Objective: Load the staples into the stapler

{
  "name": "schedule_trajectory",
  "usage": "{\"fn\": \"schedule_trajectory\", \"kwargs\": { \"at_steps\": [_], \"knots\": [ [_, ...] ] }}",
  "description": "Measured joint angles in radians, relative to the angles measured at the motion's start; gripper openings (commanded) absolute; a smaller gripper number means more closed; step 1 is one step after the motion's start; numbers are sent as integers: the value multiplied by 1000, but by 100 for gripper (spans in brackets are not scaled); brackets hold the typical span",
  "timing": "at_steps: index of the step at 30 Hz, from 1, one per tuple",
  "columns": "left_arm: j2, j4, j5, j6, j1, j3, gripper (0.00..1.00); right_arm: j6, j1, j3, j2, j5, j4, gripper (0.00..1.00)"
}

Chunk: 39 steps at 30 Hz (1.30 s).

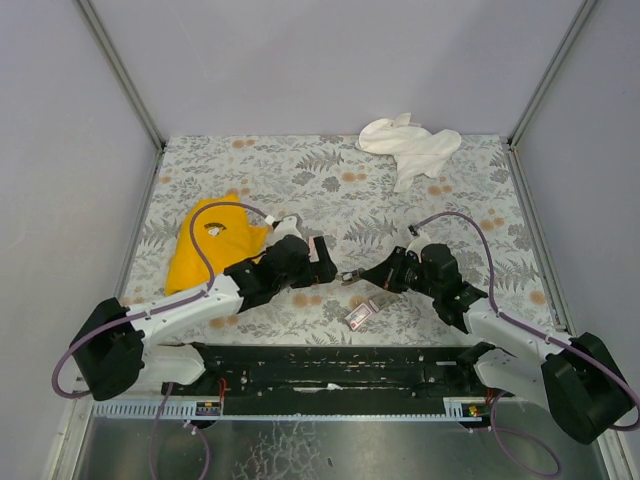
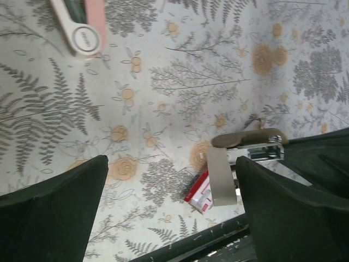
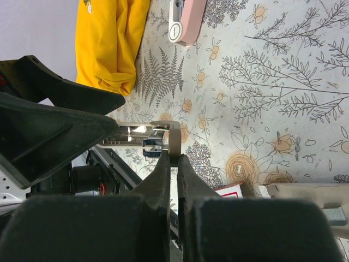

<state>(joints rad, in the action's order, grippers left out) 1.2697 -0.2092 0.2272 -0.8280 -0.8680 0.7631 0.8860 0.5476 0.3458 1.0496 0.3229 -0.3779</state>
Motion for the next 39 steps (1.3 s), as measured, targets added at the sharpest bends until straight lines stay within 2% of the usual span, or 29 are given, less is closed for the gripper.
{"fn": "schedule_trajectory", "kwargs": {
  "at_steps": [16,26,39],
  "knots": [
    [-148,-30,2,-1,94,-150,100,23,-29,19,-2,38,8,0],
    [-266,-99,30,24,141,-142,100,18,-88,90,238,105,-7,0],
    [-274,-173,34,71,189,-125,100,8,-183,143,473,253,-88,0]
  ]
}}
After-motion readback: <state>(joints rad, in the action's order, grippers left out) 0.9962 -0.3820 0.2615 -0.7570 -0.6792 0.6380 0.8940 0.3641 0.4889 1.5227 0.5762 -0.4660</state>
